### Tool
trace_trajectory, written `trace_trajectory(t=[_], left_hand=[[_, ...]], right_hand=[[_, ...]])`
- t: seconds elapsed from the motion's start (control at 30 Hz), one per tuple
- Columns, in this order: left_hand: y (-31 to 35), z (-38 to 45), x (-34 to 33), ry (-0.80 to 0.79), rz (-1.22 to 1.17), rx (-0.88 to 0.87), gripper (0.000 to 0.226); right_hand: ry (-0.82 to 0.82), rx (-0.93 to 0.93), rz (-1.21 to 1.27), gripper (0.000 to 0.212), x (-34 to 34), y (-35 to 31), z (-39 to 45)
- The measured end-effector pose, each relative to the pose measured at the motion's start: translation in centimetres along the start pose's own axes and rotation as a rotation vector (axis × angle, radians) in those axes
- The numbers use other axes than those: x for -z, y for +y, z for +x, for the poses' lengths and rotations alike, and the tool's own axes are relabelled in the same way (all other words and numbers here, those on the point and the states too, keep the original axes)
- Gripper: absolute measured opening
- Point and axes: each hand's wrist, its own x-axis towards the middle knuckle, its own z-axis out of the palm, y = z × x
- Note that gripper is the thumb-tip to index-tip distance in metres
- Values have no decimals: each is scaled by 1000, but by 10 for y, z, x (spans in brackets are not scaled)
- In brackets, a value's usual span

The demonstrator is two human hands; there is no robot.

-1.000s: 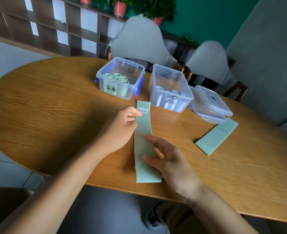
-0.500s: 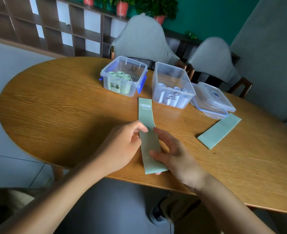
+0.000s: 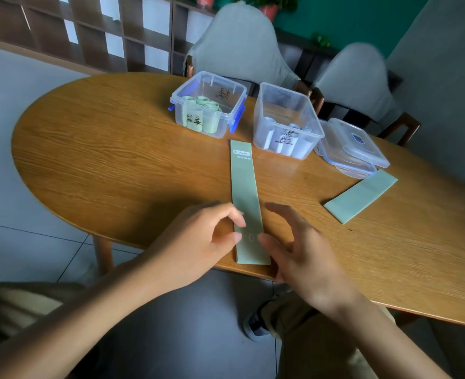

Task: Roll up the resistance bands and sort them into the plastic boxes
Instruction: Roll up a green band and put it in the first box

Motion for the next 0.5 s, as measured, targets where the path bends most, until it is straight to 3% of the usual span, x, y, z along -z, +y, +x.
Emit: trace_trajectory(t=[0.17, 0.27, 0.5], left_hand=[[3, -8, -7, -11, -2, -61, 9], [5, -13, -11, -8, 25, -101, 10], [4, -15, -17, 15, 125, -184, 13]], right_hand=[[167, 253, -144, 10, 0, 12, -13], [157, 335, -251, 7, 2, 15, -17], [61, 375, -248, 9, 2, 22, -18]])
